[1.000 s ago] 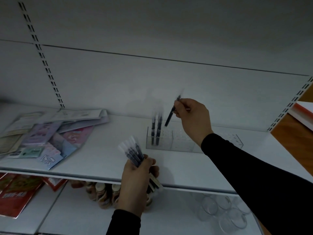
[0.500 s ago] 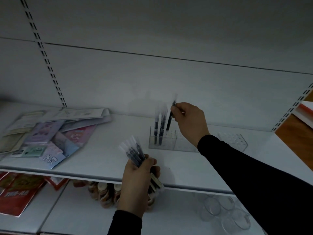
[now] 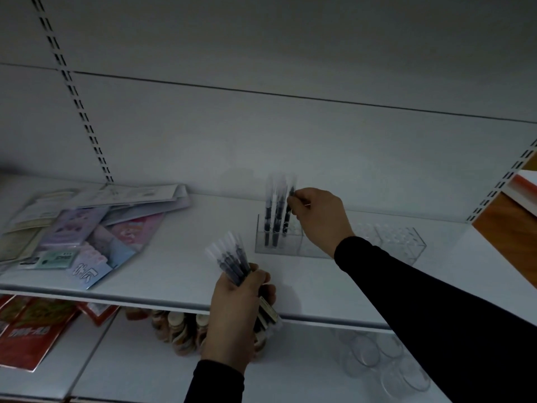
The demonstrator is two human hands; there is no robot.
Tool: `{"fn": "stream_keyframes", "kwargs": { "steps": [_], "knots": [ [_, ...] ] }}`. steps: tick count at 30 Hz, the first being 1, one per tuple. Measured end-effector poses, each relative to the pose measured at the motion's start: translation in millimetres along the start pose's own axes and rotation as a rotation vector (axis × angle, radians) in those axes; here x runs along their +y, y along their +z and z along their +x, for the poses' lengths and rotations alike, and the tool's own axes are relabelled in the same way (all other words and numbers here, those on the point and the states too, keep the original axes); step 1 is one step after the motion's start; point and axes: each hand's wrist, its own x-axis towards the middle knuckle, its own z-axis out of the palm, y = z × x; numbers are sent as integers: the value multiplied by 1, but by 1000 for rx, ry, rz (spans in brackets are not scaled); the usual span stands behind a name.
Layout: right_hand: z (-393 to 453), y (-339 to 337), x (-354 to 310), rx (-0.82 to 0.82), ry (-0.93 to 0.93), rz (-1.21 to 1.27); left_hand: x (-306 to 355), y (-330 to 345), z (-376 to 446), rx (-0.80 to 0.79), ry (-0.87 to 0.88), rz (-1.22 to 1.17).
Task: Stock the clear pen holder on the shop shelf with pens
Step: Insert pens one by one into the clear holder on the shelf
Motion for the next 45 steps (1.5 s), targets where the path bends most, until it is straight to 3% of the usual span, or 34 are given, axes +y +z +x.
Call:
{"fn": "stream_keyframes", "kwargs": {
  "steps": [11,19,23,31,37,45],
  "knots": [
    [-28,-14,-7,42,35,35,-3,0,3,-25,-14,0],
    [-66,-3,-13,-346,96,191,0,0,-6,-119,11,59],
    [-71,4,-17,-413,111,210,2,2,-13,-199,63,114],
    [-67,4,-18,-520,242,382,2,2,-10,-211,11,120],
    [-65,5,-18,-446,265,480,2,3,-8,-210,-13,24],
    [-50,-6,-16,-124,300,610,-2,-1,3,-36,-60,-41]
  ]
}}
